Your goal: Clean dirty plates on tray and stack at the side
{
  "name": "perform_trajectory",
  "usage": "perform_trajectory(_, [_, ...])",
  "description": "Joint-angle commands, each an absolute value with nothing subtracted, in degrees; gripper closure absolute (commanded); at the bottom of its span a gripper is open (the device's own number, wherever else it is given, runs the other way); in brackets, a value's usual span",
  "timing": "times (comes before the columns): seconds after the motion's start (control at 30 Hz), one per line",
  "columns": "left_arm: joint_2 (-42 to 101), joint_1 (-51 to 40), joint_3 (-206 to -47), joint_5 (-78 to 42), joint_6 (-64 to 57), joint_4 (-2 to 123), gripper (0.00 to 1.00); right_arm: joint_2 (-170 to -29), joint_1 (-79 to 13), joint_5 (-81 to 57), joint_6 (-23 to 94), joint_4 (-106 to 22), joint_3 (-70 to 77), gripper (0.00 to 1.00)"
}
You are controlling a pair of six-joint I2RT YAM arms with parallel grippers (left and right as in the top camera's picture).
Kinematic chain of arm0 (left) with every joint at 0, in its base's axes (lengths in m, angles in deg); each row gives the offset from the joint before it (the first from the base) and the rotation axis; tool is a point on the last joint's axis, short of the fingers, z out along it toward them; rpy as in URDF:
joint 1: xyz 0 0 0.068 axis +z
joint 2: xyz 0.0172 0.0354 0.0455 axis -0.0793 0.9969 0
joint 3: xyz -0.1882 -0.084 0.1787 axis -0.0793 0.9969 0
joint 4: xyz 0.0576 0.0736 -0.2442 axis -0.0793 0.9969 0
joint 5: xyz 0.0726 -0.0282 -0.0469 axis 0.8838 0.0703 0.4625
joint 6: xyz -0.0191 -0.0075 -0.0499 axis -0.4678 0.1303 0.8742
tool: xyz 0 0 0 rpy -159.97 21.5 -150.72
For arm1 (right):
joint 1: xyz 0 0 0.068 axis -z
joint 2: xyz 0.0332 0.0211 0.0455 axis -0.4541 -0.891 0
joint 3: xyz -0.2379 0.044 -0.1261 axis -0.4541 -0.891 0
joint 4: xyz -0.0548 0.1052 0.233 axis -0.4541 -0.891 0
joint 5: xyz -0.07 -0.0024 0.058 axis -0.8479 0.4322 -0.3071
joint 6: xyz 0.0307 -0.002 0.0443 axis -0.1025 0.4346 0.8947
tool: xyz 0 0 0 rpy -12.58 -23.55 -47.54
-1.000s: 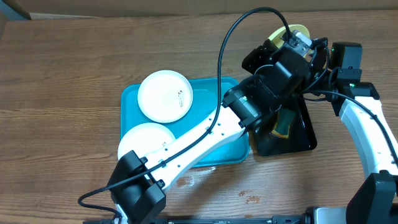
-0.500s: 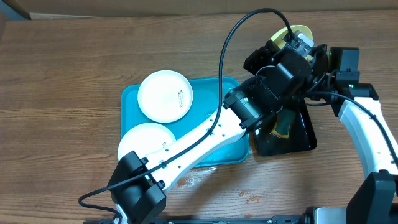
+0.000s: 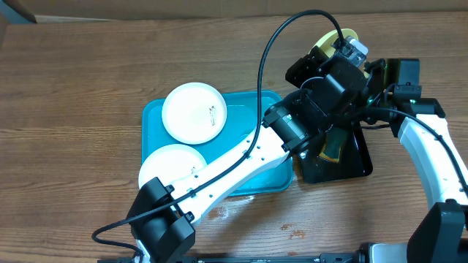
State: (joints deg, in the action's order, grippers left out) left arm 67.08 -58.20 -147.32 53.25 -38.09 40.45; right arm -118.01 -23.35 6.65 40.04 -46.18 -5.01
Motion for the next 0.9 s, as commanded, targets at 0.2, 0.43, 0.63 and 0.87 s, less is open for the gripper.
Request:
perform_trajectory(0.2, [66.8, -58.0, -149.0, 56.3, -39.2, 39.8, 0.96, -117.2, -22.3, 7.1, 42.5, -45.9, -2.2, 0.66])
perform_trajectory(0.43, [66.8, -57.6, -149.0, 56.8, -39.4, 39.9, 0.96, -117.2, -19.3, 7.6, 45.5, -44.5, -2.2, 0.42])
perform_trajectory(0.63, [66.8, -57.0, -149.0, 58.3, -39.3, 40.0, 0.96, -117.2, -15.3, 7.1, 43.6, -49.2, -2.2, 0.37])
perform_trajectory(0.87, [66.6, -55.2, -149.0, 57.9, -30.1, 46.1, 0.96, -117.2, -12.7, 3.4, 38.8, -55.3, -2.3, 0.28])
